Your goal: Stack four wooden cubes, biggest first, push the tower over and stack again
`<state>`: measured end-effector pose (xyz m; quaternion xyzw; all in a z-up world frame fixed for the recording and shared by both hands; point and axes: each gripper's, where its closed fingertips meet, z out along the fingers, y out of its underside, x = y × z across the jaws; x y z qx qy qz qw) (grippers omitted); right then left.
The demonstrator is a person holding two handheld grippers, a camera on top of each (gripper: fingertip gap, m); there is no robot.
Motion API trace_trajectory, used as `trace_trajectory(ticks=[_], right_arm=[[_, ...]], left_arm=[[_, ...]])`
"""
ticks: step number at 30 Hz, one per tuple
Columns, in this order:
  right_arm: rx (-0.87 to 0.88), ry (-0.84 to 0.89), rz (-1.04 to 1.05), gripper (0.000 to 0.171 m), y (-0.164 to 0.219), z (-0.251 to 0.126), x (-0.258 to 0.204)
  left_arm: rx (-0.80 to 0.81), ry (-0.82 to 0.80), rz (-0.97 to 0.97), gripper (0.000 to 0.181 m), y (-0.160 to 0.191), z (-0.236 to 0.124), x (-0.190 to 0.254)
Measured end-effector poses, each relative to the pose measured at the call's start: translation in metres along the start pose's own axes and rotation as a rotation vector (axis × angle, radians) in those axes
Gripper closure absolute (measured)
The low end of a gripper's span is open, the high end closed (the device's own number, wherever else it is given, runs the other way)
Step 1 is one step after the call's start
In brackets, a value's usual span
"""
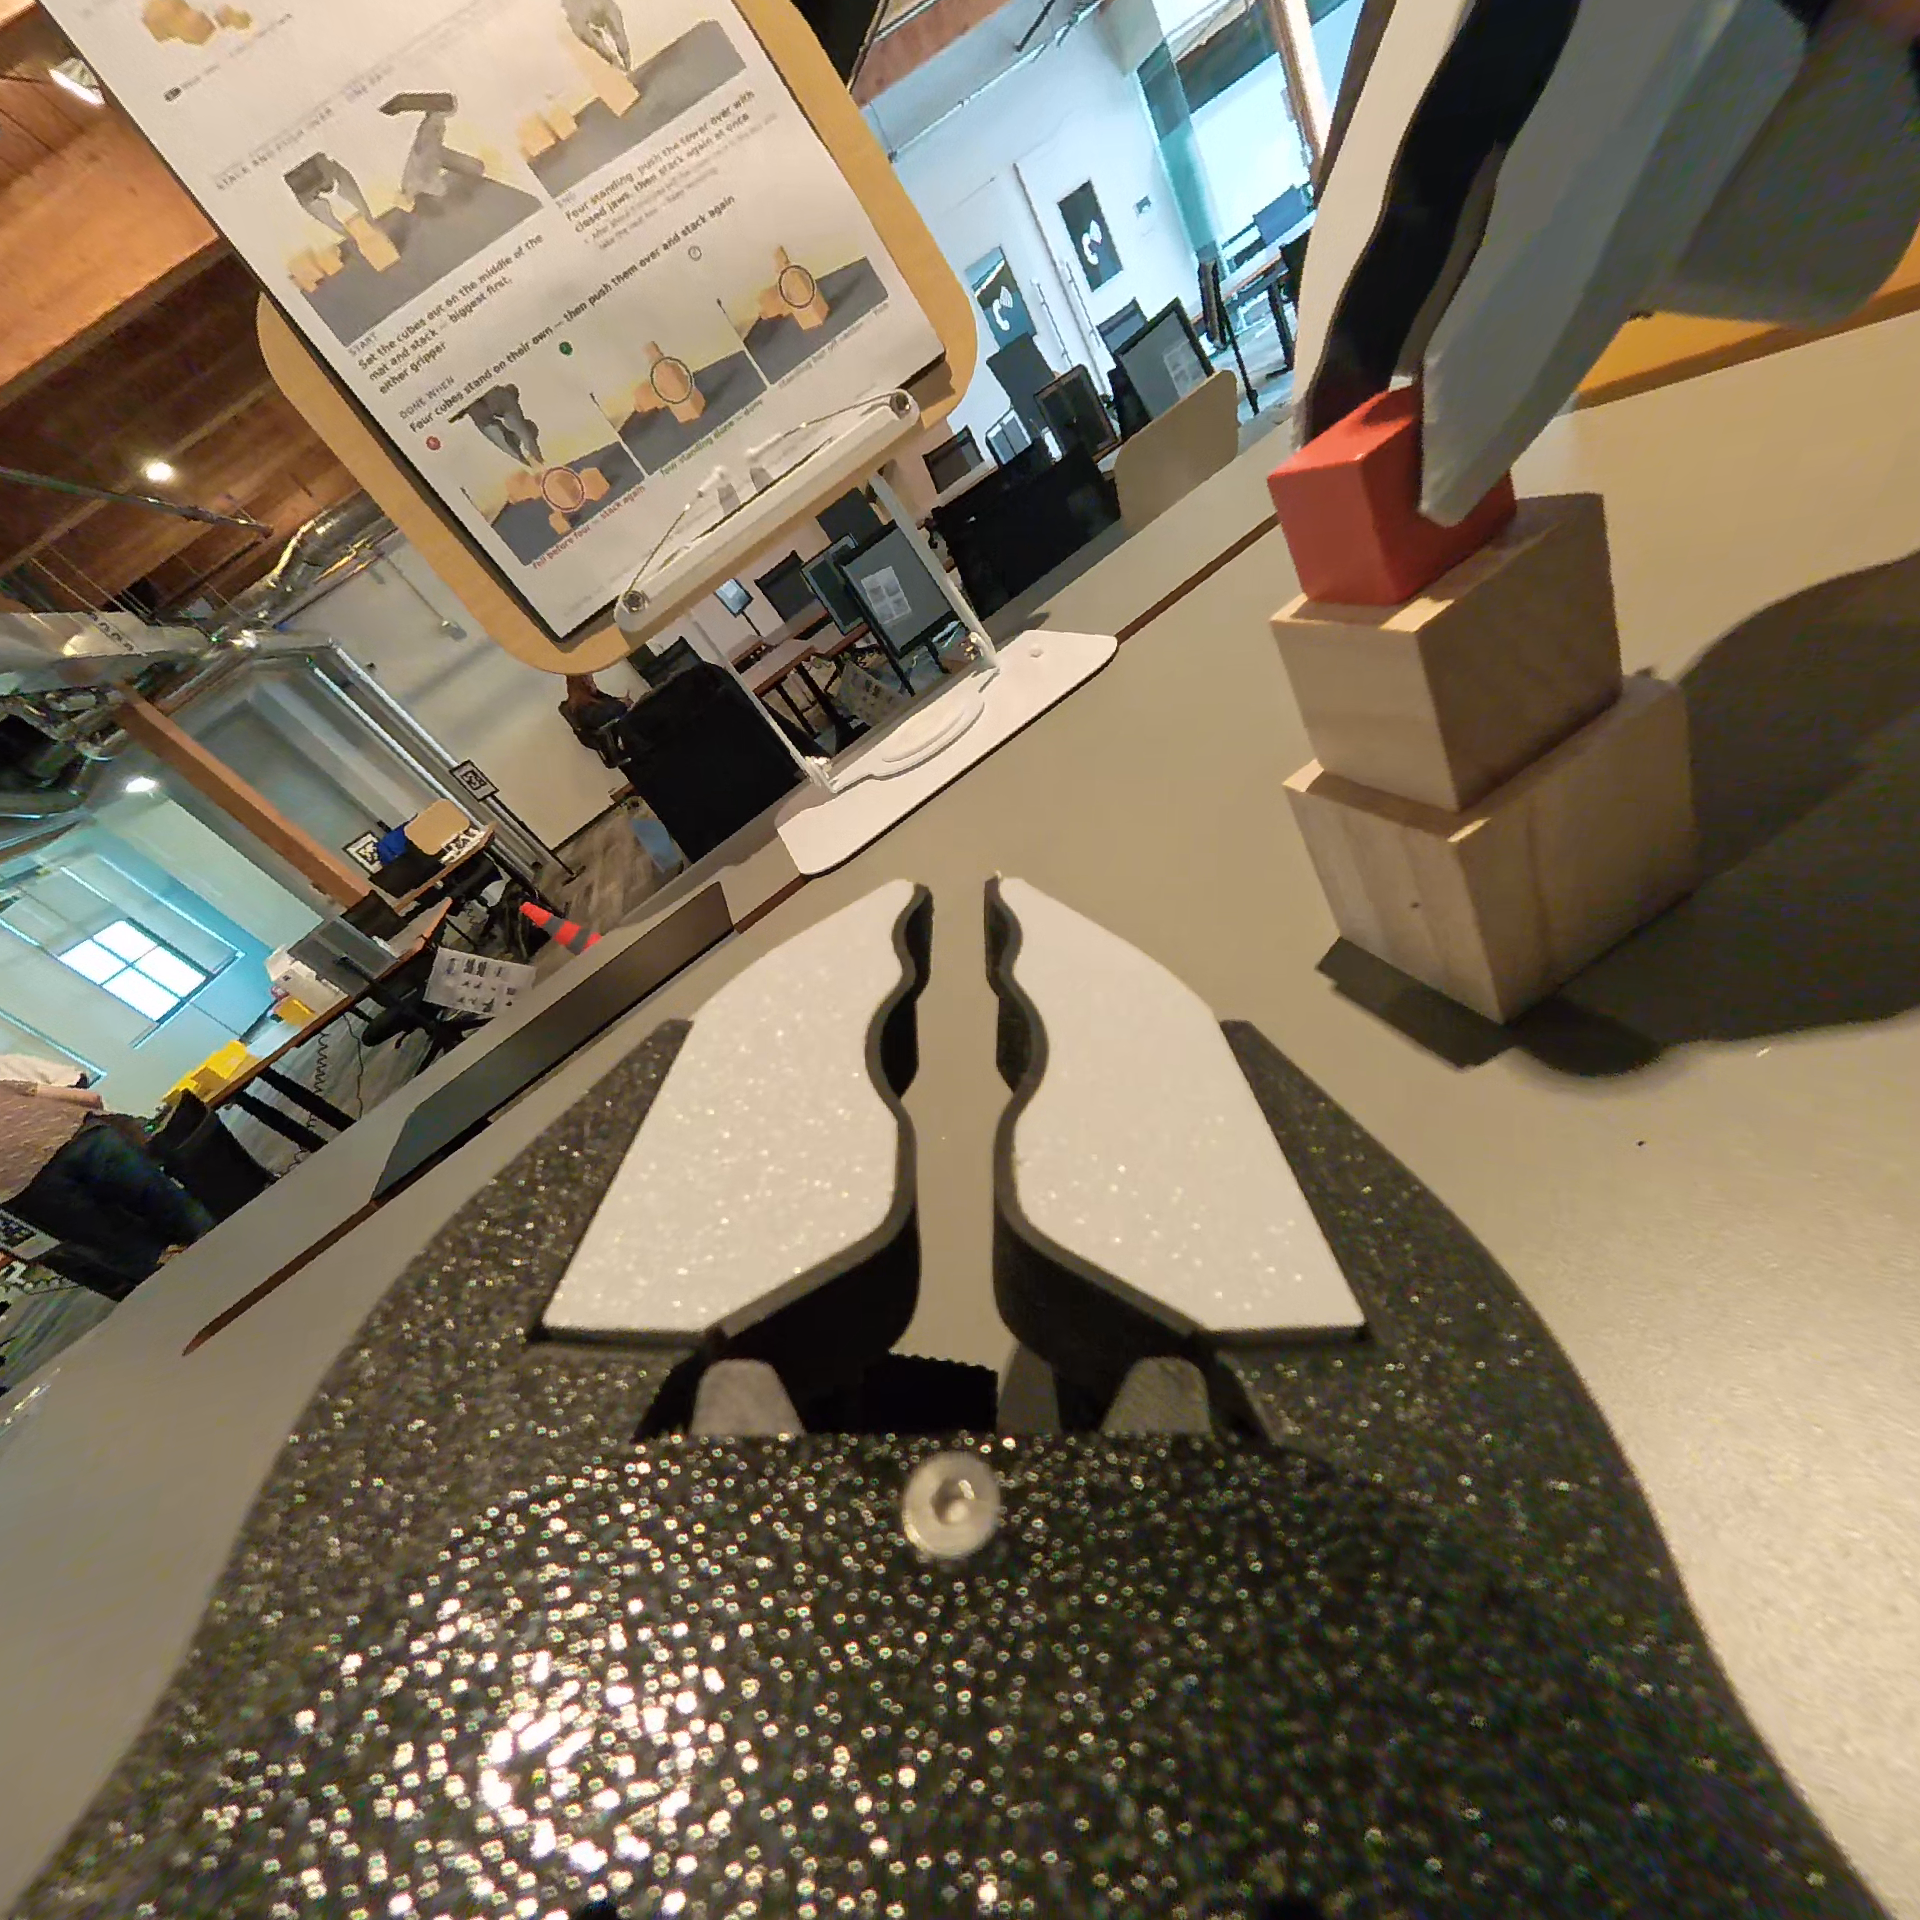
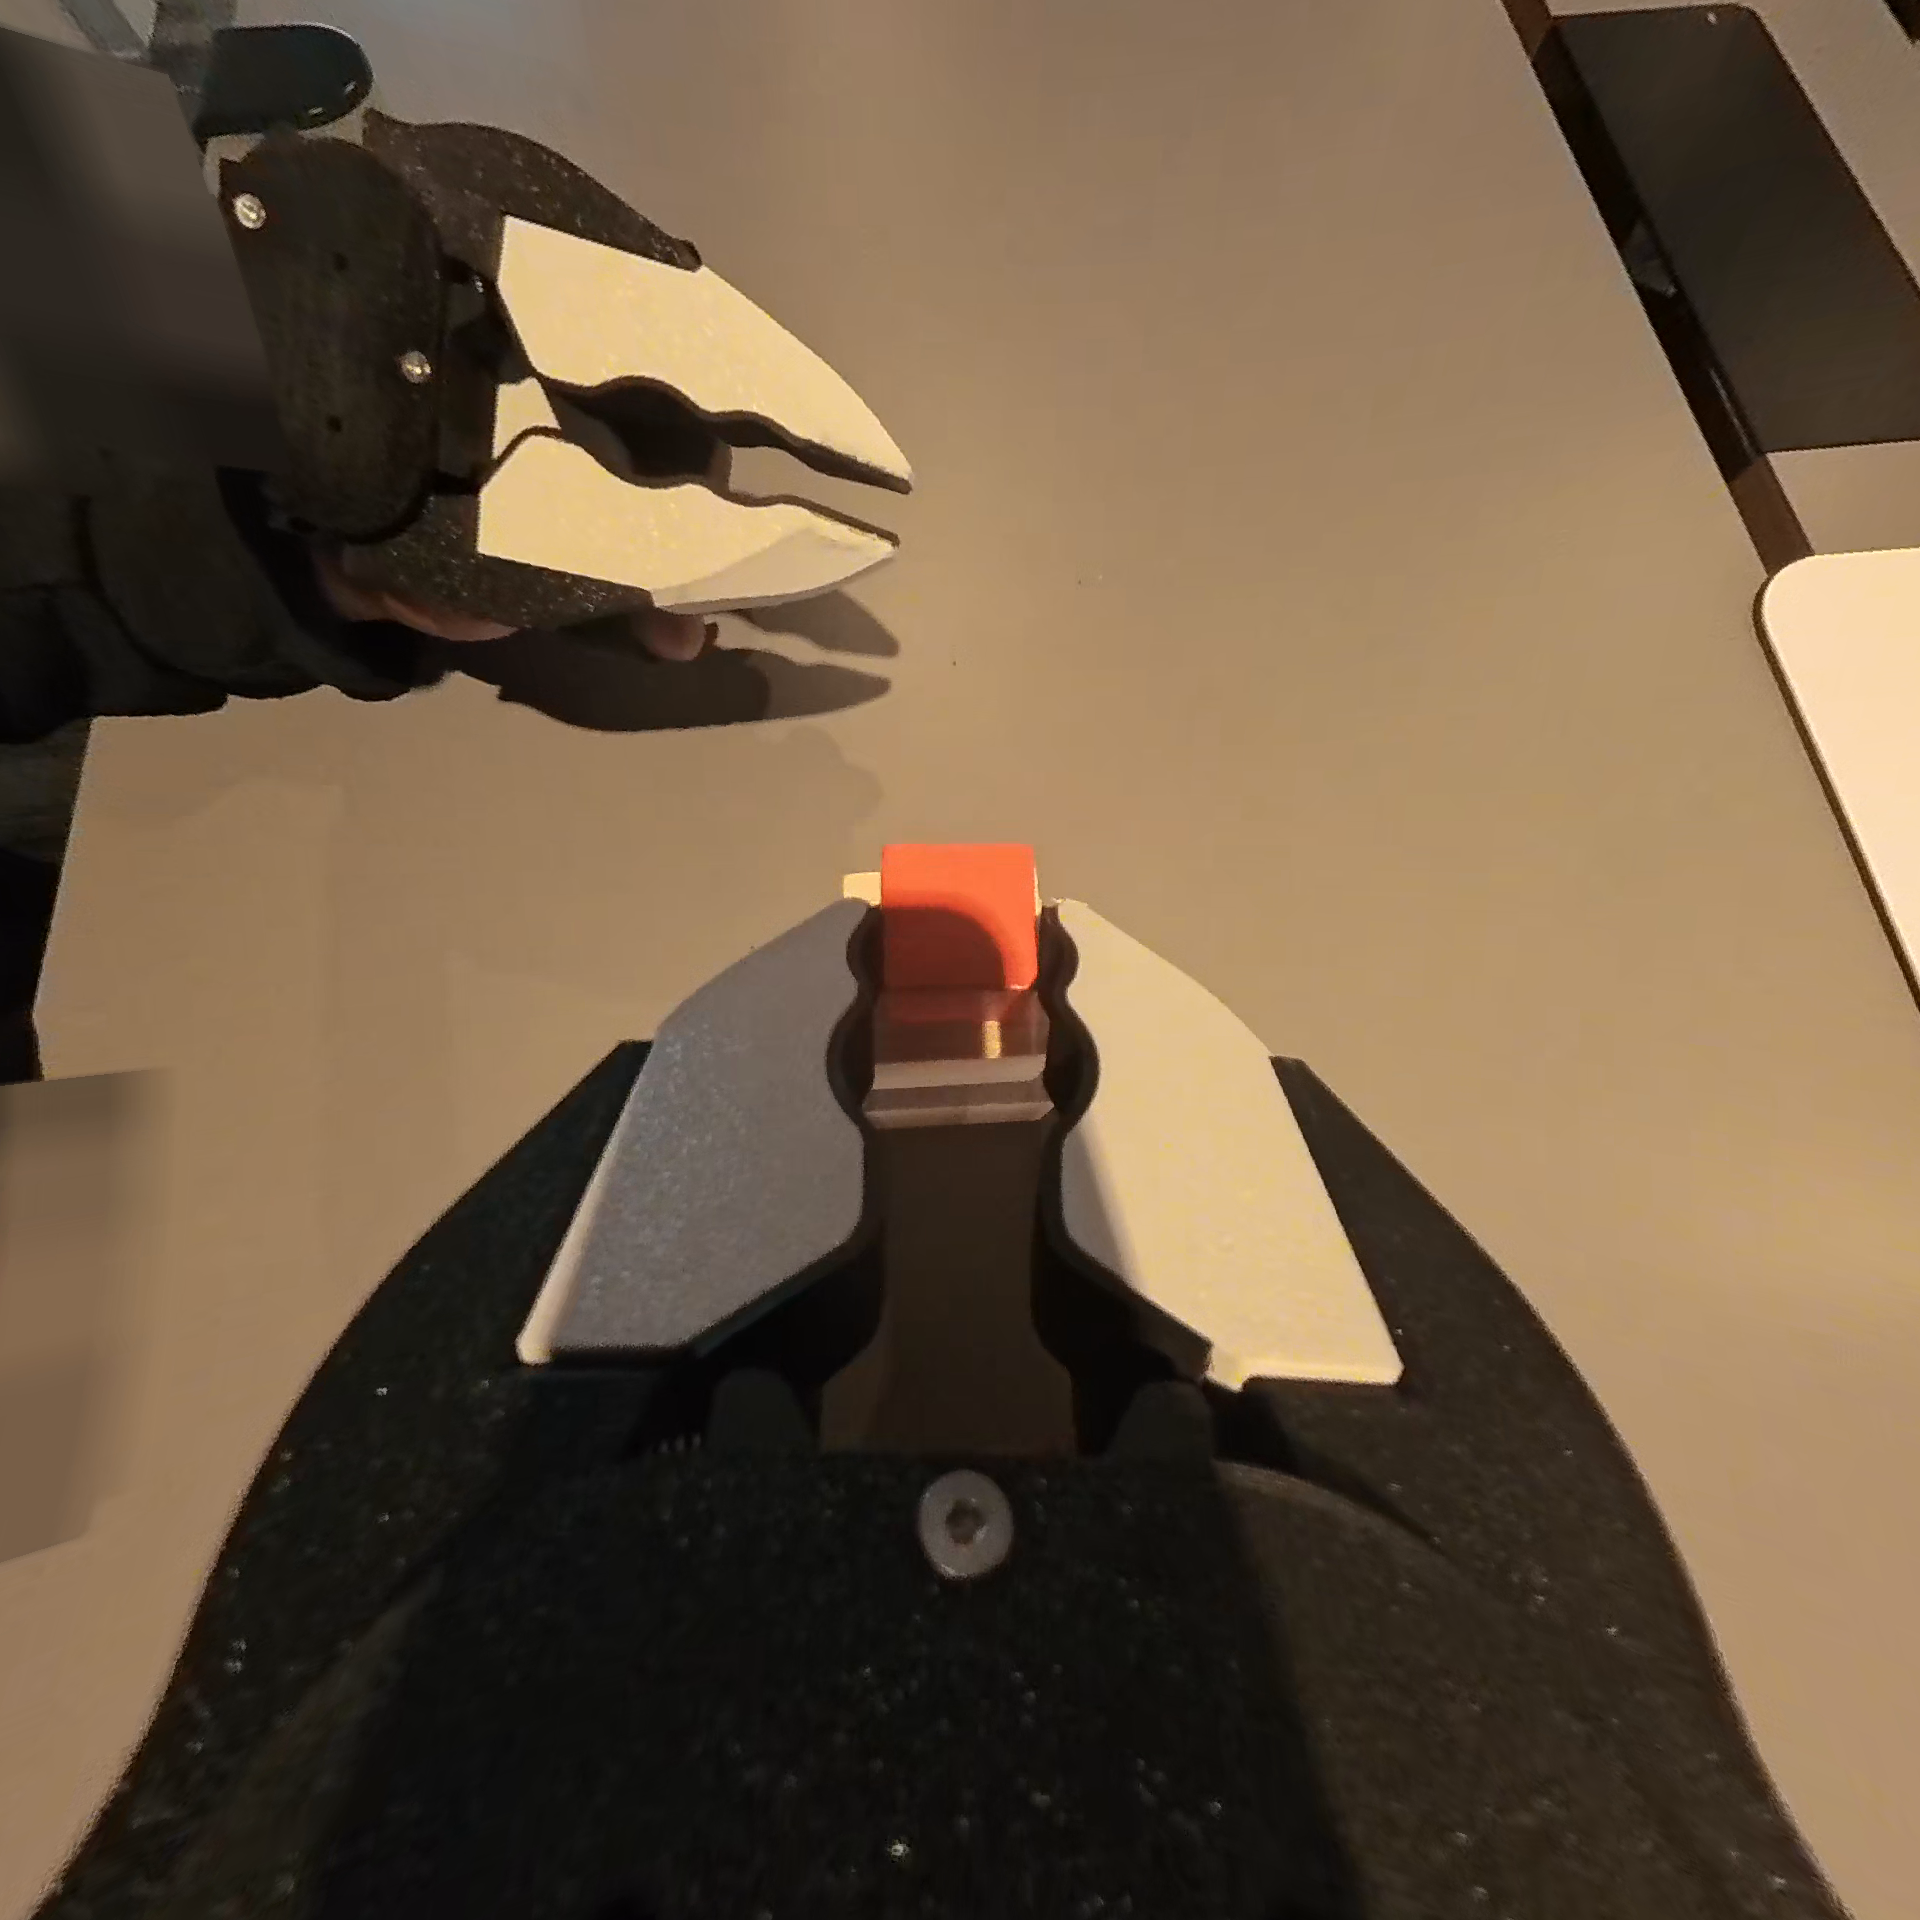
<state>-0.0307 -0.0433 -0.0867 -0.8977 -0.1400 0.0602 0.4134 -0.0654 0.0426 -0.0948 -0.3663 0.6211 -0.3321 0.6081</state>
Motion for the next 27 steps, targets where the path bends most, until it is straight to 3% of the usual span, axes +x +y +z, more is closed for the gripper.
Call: trace_trajectory(ticks=[1, 9, 12, 16, 20, 27], right_arm=[[0.001, 0.001, -0.002, 0.142, 0.000, 0.000, 0.000], [0.076, 0.066, 0.003, 0.118, 0.009, -0.015, 0.003], [0.192, 0.112, 0.083, 0.119, 0.023, -0.035, -0.001], [0.252, 0.259, 0.243, 0.125, 0.074, -0.059, -0.006], [0.225, 0.403, 0.349, 0.128, 0.121, -0.074, -0.024], [0.054, 0.520, 0.345, 0.130, 0.148, -0.057, -0.052]], left_arm=[[0.000, 0.000, 0.000, 0.172, 0.000, 0.000, 0.000], [0.005, 0.000, -0.002, 0.172, 0.000, -0.001, 0.000], [-0.002, -0.009, 0.000, 0.172, 0.001, -0.002, -0.003], [-0.002, -0.016, -0.017, 0.172, 0.002, -0.002, -0.006], [-0.027, -0.013, 0.009, 0.172, 0.005, 0.001, -0.003], [-0.059, -0.006, 0.067, 0.172, 0.009, 0.004, 0.004]])
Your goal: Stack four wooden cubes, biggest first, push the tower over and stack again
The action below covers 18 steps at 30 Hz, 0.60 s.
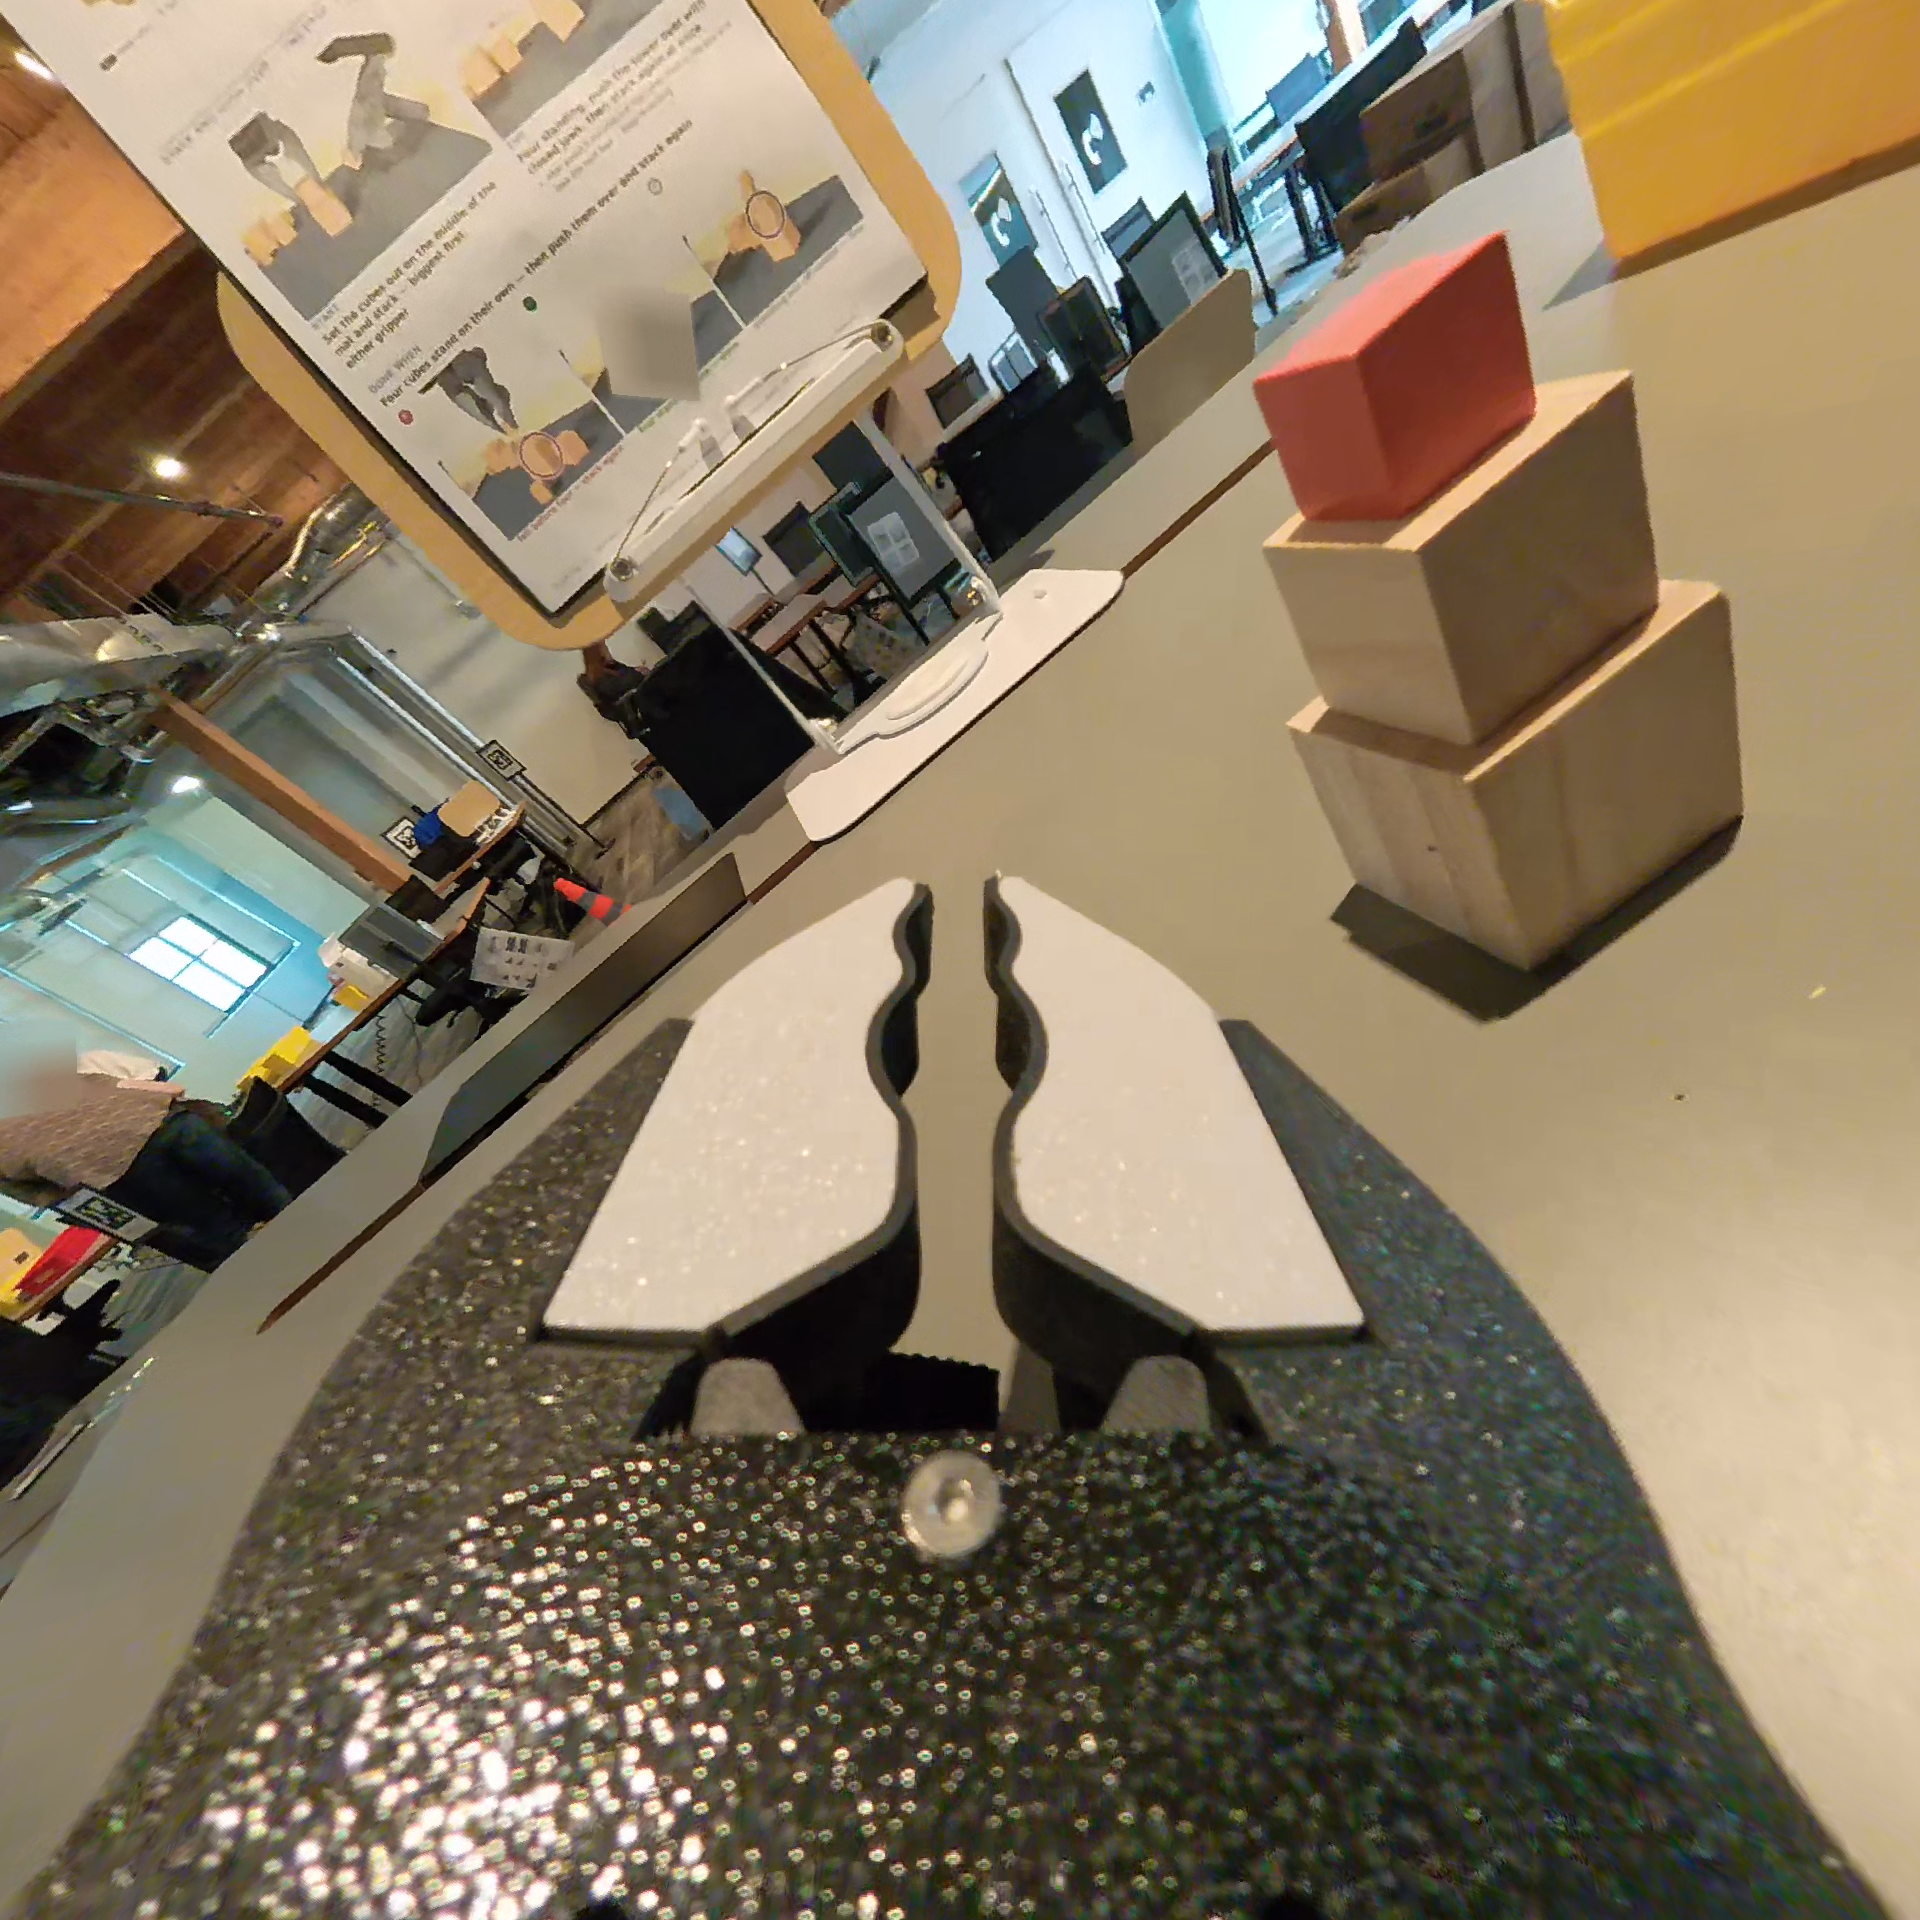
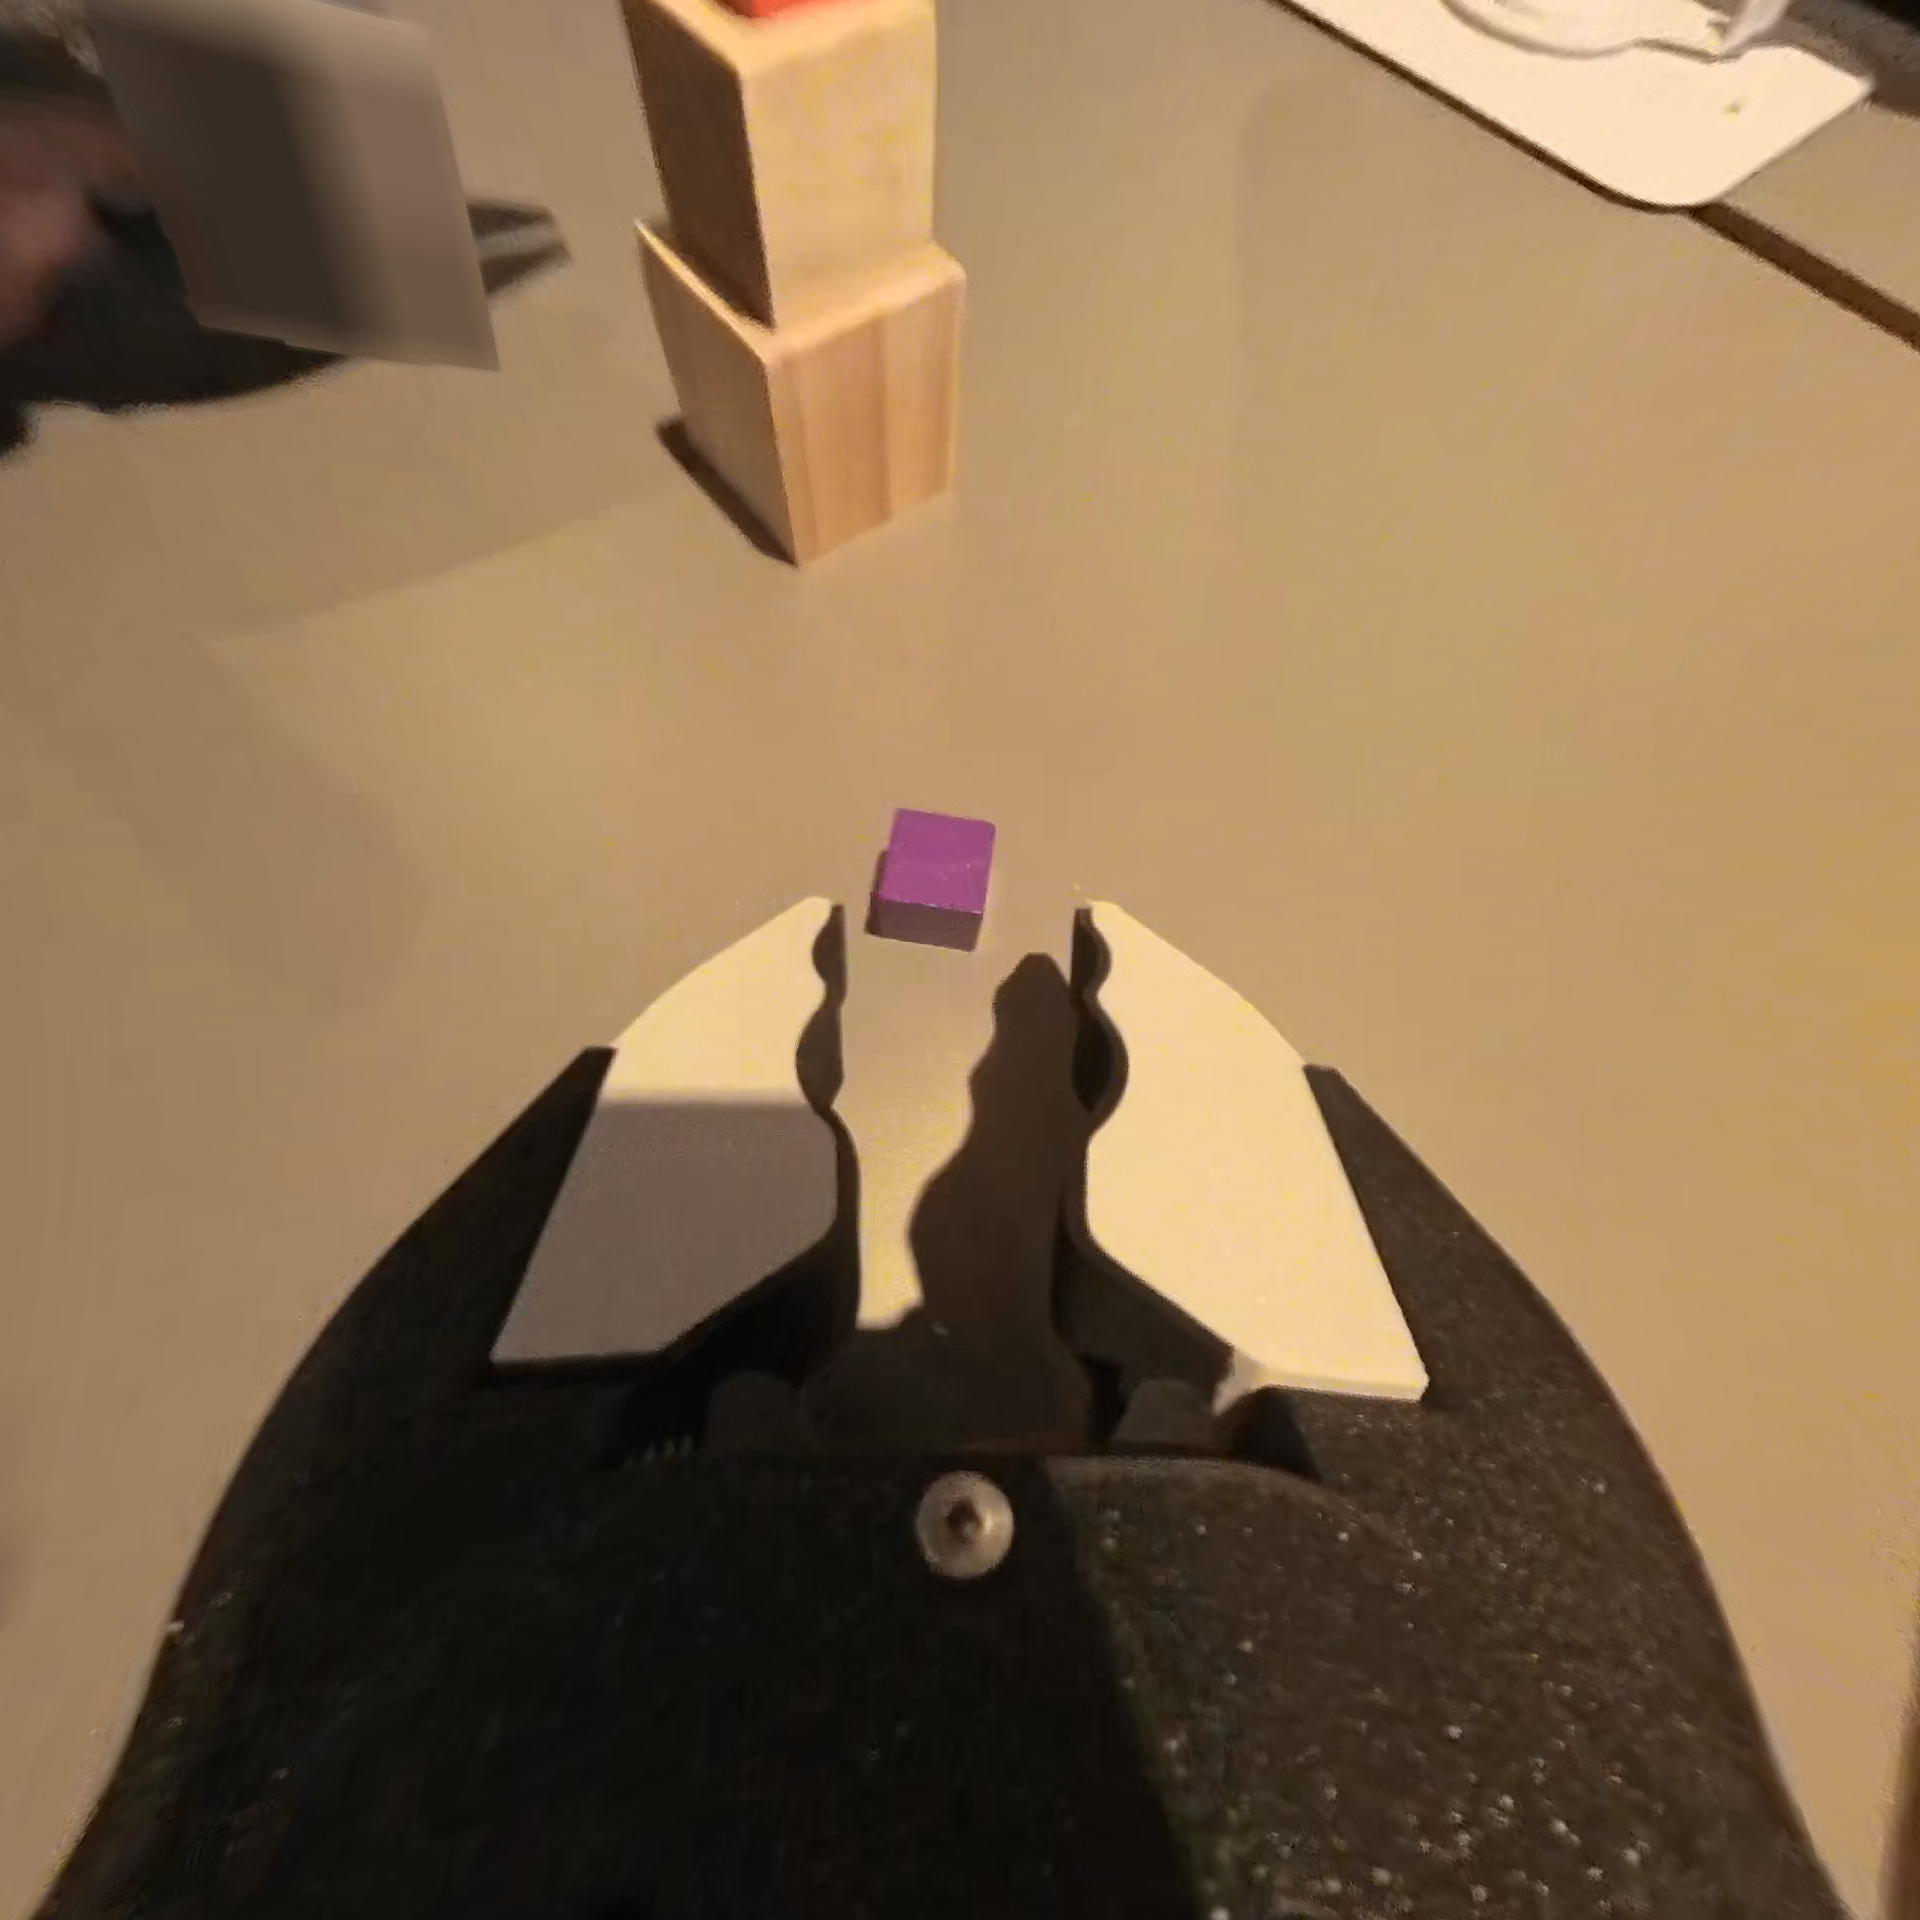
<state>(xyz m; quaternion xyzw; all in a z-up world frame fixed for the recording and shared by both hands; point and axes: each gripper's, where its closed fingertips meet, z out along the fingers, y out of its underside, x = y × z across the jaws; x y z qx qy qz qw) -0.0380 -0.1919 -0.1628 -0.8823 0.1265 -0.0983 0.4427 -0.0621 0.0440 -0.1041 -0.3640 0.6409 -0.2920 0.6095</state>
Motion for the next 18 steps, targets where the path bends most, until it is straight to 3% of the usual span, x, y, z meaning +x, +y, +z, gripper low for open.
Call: trace_trajectory(ticks=[5, 7, 10, 18], right_arm=[[-0.125, 0.070, -0.063, 0.125, 0.007, 0.018, -0.001], [-0.129, 0.039, -0.074, 0.148, 0.004, 0.023, -0.005], [-0.093, -0.051, -0.079, 0.149, -0.010, 0.028, -0.011], [0.169, -0.357, -0.154, 0.149, -0.139, 0.010, -0.012]], left_arm=[[-0.001, 0.001, 0.020, 0.173, 0.000, 0.000, 0.002], [0.007, -0.003, 0.018, 0.173, -0.001, -0.001, 0.002], [0.016, -0.011, 0.005, 0.173, -0.002, -0.003, -0.001], [0.030, -0.019, -0.027, 0.173, -0.003, -0.004, -0.005]])
